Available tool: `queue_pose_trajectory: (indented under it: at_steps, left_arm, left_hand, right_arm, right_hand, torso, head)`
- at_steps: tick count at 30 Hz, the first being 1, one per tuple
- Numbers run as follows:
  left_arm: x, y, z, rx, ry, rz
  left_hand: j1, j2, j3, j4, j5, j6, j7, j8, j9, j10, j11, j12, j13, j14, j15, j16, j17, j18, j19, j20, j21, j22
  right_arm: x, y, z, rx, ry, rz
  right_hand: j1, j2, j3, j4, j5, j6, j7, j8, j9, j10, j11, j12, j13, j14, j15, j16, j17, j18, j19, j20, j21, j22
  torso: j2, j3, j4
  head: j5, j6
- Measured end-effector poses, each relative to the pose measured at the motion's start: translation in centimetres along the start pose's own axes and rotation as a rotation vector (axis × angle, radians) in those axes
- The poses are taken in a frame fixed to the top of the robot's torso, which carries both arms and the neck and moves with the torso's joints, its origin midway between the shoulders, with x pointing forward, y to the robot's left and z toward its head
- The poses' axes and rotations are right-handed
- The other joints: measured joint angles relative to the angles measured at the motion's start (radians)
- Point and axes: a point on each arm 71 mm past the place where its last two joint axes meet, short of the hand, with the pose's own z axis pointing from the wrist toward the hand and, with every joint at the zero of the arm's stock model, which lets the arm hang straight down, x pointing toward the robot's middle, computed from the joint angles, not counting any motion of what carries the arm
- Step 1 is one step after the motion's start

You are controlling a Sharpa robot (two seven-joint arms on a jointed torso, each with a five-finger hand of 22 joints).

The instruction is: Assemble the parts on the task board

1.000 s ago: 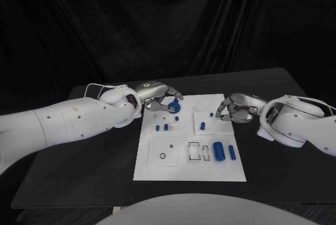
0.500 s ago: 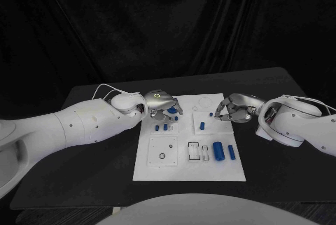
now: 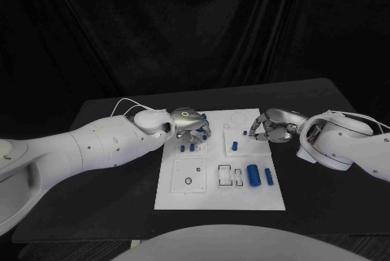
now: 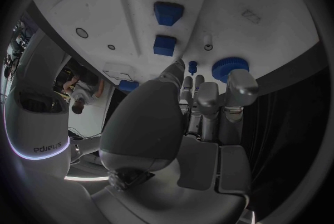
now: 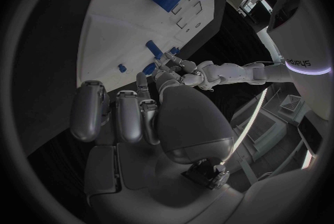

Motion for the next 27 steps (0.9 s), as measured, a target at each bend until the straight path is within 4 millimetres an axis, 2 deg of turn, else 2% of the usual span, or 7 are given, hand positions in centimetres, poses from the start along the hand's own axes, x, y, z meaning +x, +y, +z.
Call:
queue_pose_trajectory:
  at_steps: [6, 8, 10, 13, 15, 19, 27]
  left_arm:
    - [0.33, 0.13, 0.30, -0.020, 0.009, 0.002]
    - [0.38, 0.16, 0.36, -0.025, 0.010, 0.003]
    - [0.39, 0.16, 0.41, -0.029, 0.009, 0.004]
    - [0.42, 0.14, 0.47, -0.031, 0.009, 0.005]
    - [0.44, 0.14, 0.49, -0.033, 0.009, 0.005]
    - [0.48, 0.15, 0.53, -0.036, 0.011, 0.006]
    - [0.66, 0.04, 0.72, -0.036, 0.015, 0.004]
  left_hand:
    - [0.006, 0.006, 0.017, -0.002, 0.014, 0.016, 0.009, 0.004, -0.002, 0.010, 0.000, 0.000, -0.001, 0.000, 0.000, 0.000, -0.002, 0.000, 0.000, 0.000, 0.000, 0.000]
    - [0.005, 0.006, 0.025, -0.002, 0.023, 0.023, 0.016, 0.004, -0.002, 0.016, -0.005, 0.000, -0.003, -0.003, -0.003, 0.000, -0.007, 0.000, 0.000, 0.000, 0.000, 0.000]
    - [0.009, 0.009, 0.032, -0.001, 0.030, 0.033, 0.016, 0.009, -0.002, 0.021, 0.001, 0.000, -0.006, -0.003, -0.003, 0.000, -0.009, 0.000, 0.000, 0.000, 0.000, 0.000]
    - [0.016, 0.017, 0.055, -0.002, 0.064, 0.043, 0.017, 0.009, -0.005, 0.035, -0.007, -0.009, -0.014, -0.005, -0.002, -0.004, -0.018, 0.000, 0.000, 0.000, -0.009, 0.000]
    - [0.016, 0.017, 0.069, -0.002, 0.075, 0.046, 0.017, 0.009, -0.006, 0.044, -0.003, -0.014, -0.019, -0.011, -0.003, -0.008, -0.023, 0.000, 0.000, 0.000, -0.012, 0.000]
    - [0.016, 0.017, 0.093, -0.001, 0.083, 0.053, 0.024, 0.009, -0.009, 0.069, -0.002, -0.033, -0.032, -0.010, -0.003, -0.003, -0.016, 0.000, 0.015, -0.004, -0.001, 0.000]
    - [0.016, 0.016, 0.116, 0.000, 0.083, 0.060, 0.022, 0.009, -0.013, 0.094, 0.002, -0.055, -0.049, 0.004, -0.003, 0.007, -0.006, 0.000, 0.025, -0.007, 0.014, 0.000]
  right_arm:
    - [0.01, -0.01, -0.02, 0.000, 0.000, 0.000]
    - [0.02, 0.00, -0.02, 0.000, 0.001, 0.000]
    - [0.02, 0.00, -0.02, 0.000, 0.001, 0.000]
    - [0.03, -0.01, -0.03, 0.000, 0.001, 0.000]
    - [0.03, 0.00, -0.03, 0.000, 0.002, 0.000]
    - [0.07, -0.01, -0.03, 0.000, 0.003, 0.001]
    - [0.17, 0.00, -0.05, 0.000, 0.005, 0.002]
  right_hand:
    - [0.000, 0.000, 0.000, 0.000, 0.000, 0.000, 0.000, 0.000, 0.000, 0.000, 0.000, 0.000, 0.000, 0.000, 0.000, 0.000, 0.000, 0.000, 0.000, 0.000, 0.000, 0.001]
    - [0.000, 0.000, 0.000, 0.000, 0.000, 0.000, 0.000, 0.000, 0.000, 0.000, 0.000, 0.000, 0.000, 0.000, 0.000, 0.000, 0.000, 0.000, 0.000, 0.000, 0.000, 0.001]
    - [0.000, 0.000, 0.000, 0.000, 0.004, 0.003, -0.003, 0.000, 0.001, 0.000, 0.000, 0.000, -0.001, 0.000, 0.000, 0.000, 0.000, 0.000, 0.000, 0.000, 0.000, 0.001]
    - [0.000, 0.000, 0.000, 0.000, 0.004, 0.004, -0.004, 0.000, 0.001, 0.000, 0.000, 0.000, -0.001, 0.000, 0.000, 0.000, 0.000, 0.000, 0.000, 0.000, 0.000, 0.001]
    - [0.000, 0.000, 0.003, -0.003, 0.004, 0.004, -0.004, 0.000, 0.001, 0.000, 0.000, 0.000, -0.001, 0.000, 0.000, 0.000, 0.000, 0.000, 0.000, 0.000, 0.000, 0.001]
    - [0.000, 0.000, 0.003, -0.003, 0.004, 0.004, -0.004, 0.000, 0.002, 0.000, 0.000, 0.001, -0.001, 0.000, 0.000, 0.000, 0.000, 0.000, 0.000, 0.000, 0.000, 0.001]
    - [0.000, 0.000, 0.003, -0.003, 0.004, 0.004, -0.004, 0.000, 0.002, 0.000, 0.000, 0.001, -0.001, 0.000, 0.000, 0.000, 0.000, 0.000, 0.000, 0.000, 0.000, 0.001]
  torso:
    - [0.000, 0.0007, 0.0002]
    - [0.000, 0.0007, 0.0003]
    - [0.000, 0.0007, 0.0004]
    - [0.000, 0.0007, 0.0004]
    - [0.000, 0.0007, 0.0004]
    - [0.000, 0.0006, 0.0004]
    - [0.000, 0.0006, 0.0004]
  head:
    - [-0.002, 0.000]
    - [-0.002, 0.000]
    - [-0.002, 0.000]
    - [-0.002, 0.000]
    - [-0.002, 0.000]
    - [-0.002, 0.000]
    - [-0.004, 0.000]
